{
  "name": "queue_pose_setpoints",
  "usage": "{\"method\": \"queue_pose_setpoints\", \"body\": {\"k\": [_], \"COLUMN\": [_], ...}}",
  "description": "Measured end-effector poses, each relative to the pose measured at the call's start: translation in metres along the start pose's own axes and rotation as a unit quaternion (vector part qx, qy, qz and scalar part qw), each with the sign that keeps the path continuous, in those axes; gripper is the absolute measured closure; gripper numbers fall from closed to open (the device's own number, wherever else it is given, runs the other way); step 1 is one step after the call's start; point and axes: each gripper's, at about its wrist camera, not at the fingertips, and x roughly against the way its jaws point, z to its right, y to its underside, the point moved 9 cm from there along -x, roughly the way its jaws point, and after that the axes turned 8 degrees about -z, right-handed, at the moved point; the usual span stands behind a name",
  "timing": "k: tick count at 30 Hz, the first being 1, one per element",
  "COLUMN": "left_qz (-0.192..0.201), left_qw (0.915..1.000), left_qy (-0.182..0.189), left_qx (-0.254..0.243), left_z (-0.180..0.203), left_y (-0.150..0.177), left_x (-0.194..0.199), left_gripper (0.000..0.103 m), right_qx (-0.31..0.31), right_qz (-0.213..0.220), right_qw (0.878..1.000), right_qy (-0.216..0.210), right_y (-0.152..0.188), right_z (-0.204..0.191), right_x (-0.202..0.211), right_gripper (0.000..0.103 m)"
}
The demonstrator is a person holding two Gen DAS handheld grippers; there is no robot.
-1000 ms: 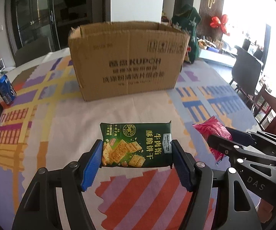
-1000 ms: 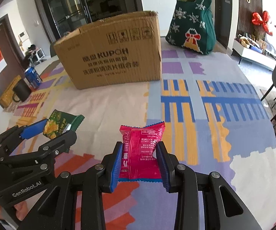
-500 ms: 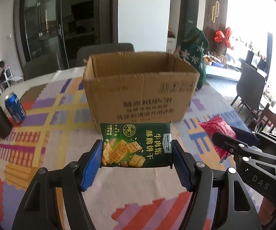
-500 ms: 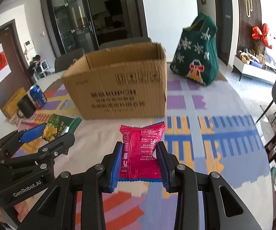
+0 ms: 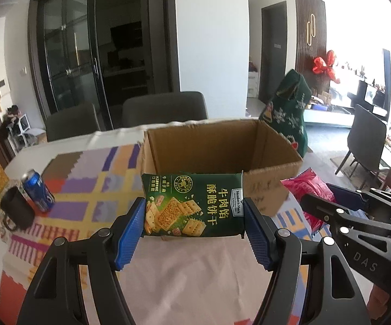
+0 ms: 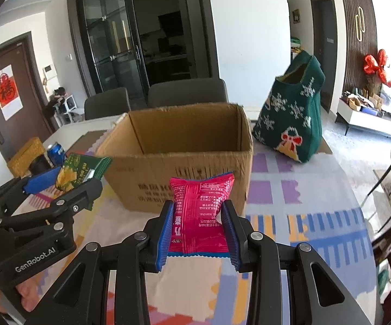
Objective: Organize snacks
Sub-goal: 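Carry the pink bag and cracker pack over the box and open both grippers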
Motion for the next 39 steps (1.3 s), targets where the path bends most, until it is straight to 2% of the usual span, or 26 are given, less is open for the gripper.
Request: {"method": "queue_pose_setpoints", "body": {"k": [6, 11, 18, 29, 32, 35, 36, 37, 39], "left_qz": [-0.002, -0.010, -0.019, -0.068, -0.085, -0.090, -0.089, -0.087, -0.083], "left_qw": [1.0000, 0.9999, 0.9997, 0.9975, 0.9962, 0.9959, 0.9960, 0.9961, 0.9963], "left_qy": [0.001, 0.002, 0.004, 0.016, 0.020, 0.005, -0.003, -0.011, -0.018], "left_qx": [0.007, 0.009, -0.016, -0.008, -0.003, -0.006, -0.008, -0.009, -0.012], "left_z": [-0.010, -0.020, -0.018, -0.021, -0.022, -0.024, -0.026, -0.027, -0.029], "left_y": [-0.021, -0.039, -0.059, -0.077, -0.079, -0.080, -0.080, -0.079, -0.079], "left_x": [-0.006, -0.015, -0.029, -0.072, -0.081, -0.085, -0.085, -0.084, -0.082], "left_gripper": [0.034, 0.034, 0.034, 0.032, 0.030, 0.024, 0.022, 0.019, 0.018], "right_qx": [0.004, 0.020, 0.026, 0.025, 0.024, 0.028, 0.028, 0.025, 0.017], "right_qz": [0.005, 0.006, -0.006, -0.047, -0.058, -0.064, -0.064, -0.066, -0.067], "right_qw": [1.000, 1.000, 1.000, 0.999, 0.998, 0.998, 0.998, 0.997, 0.998], "right_qy": [-0.013, -0.009, -0.012, -0.003, 0.001, 0.001, 0.003, 0.006, 0.011], "right_y": [-0.032, -0.055, -0.081, -0.104, -0.106, -0.107, -0.107, -0.108, -0.108], "right_z": [-0.005, -0.009, -0.011, 0.002, 0.004, 0.004, 0.004, 0.007, 0.010], "right_x": [-0.004, -0.009, -0.024, -0.062, -0.072, -0.078, -0.079, -0.081, -0.081], "right_gripper": [0.067, 0.067, 0.067, 0.067, 0.067, 0.066, 0.063, 0.054, 0.048]}}
